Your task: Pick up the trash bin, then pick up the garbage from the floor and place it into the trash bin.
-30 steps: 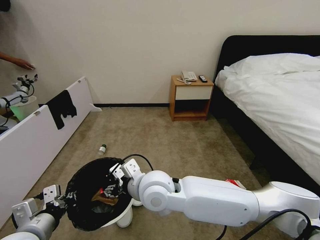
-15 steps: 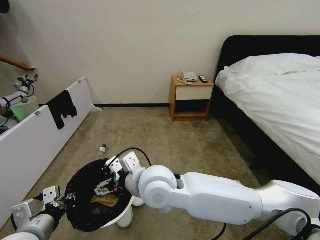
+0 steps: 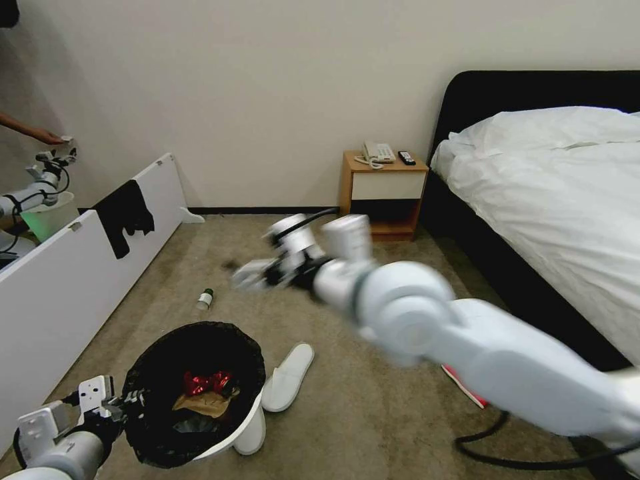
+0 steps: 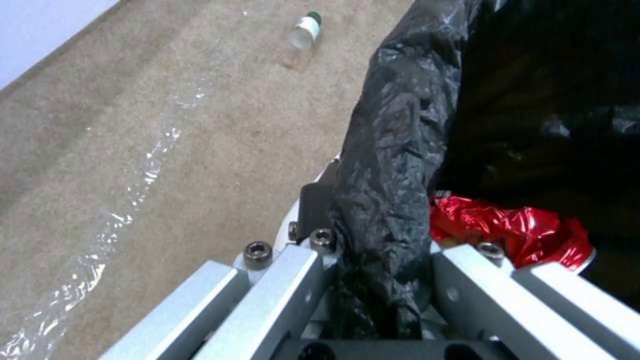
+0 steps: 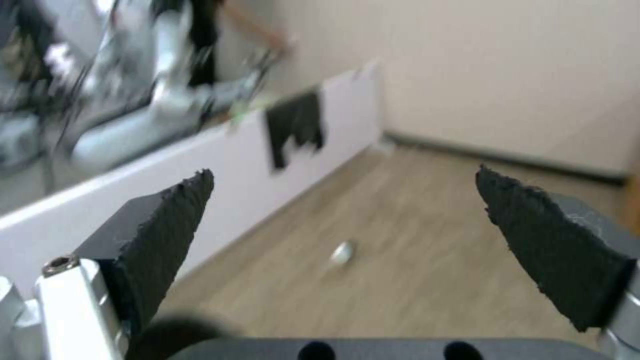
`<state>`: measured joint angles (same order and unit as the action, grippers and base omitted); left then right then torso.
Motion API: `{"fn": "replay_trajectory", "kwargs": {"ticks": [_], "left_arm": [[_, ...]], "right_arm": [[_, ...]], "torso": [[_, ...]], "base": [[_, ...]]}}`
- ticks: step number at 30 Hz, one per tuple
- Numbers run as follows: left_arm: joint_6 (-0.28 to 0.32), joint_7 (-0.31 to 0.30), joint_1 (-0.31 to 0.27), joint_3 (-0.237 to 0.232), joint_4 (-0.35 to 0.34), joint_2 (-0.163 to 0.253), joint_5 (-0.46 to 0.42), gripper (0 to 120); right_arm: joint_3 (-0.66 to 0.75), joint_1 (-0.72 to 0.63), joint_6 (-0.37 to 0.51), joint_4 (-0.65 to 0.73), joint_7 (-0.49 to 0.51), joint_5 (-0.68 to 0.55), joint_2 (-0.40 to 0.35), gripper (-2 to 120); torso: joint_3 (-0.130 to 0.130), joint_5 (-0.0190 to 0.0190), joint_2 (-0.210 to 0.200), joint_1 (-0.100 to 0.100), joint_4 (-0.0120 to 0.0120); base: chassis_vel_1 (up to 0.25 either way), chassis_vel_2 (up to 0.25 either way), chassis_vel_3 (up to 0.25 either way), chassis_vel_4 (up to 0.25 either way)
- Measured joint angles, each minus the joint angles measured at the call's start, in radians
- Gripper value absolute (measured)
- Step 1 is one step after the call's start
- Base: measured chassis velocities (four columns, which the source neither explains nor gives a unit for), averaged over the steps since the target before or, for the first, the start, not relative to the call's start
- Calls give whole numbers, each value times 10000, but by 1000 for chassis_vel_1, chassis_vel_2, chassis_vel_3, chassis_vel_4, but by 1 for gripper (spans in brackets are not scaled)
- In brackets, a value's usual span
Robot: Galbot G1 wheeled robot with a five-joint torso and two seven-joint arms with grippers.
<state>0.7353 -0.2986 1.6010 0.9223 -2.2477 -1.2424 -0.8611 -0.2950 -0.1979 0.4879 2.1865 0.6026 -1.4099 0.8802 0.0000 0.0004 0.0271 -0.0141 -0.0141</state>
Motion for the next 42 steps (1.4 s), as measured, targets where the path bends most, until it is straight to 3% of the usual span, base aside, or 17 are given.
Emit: {"fn": "replay_trajectory", "kwargs": {"ticks": [6, 8, 12, 13, 16, 21, 27, 33, 42], "left_arm": [[0, 0, 40, 36, -7, -37, 19, 2], [0, 2, 157, 150, -63, -112, 78, 2], [0, 5, 410, 430, -269, -325, 170, 2], [0, -14, 443, 511, -293, -394, 367, 2], [0, -53, 470, 534, -310, -459, 457, 2], [0, -125, 657, 666, -417, -684, 652, 2], [-1, -170, 788, 944, -490, -767, 665, 2], [-1, -184, 1036, 1375, -581, -982, 776, 2], [0, -163, 1257, 1389, -710, -1247, 739, 2]], "right_arm": [[1443, -1390, -1025, 262, -447, 941, -1004, 100], [2127, -2208, -1771, 252, -722, 1725, -1483, 100], [2755, -2643, -2170, 165, -803, 2166, -1635, 100], [3220, -2936, -2535, 63, -858, 2835, -1780, 100], [3647, -3181, -2801, -41, -887, 3402, -1869, 100], [5552, -4476, -3231, -215, -812, 4202, -2092, 100], [7065, -6256, -3690, -401, -918, 5114, -2172, 100], [8267, -7808, -3933, -268, -1052, 6177, -1743, 100], [9402, -9287, -4349, -126, -1267, 7526, -1307, 100]], "torso": [[0, 0, 0, 1, 1], [0, 2, 0, 0, -6], [-1, 2, 0, 1, 6], [-1, -2, 1, 0, 7], [-1, -4, 1, 1, 4], [-1, -2, 1, 0, 2], [-1, 1, 0, 1, -2], [-1, -4, 0, 1, 5], [-1, -4, 1, 1, 2]], "base": [[0, 0, 0, 0], [0, 0, 0, 0], [0, 0, 0, 0], [0, 0, 0, 0], [0, 0, 0, 0], [0, 0, 0, 0], [0, 0, 0, 0], [0, 0, 0, 0], [0, 0, 0, 0]]}}
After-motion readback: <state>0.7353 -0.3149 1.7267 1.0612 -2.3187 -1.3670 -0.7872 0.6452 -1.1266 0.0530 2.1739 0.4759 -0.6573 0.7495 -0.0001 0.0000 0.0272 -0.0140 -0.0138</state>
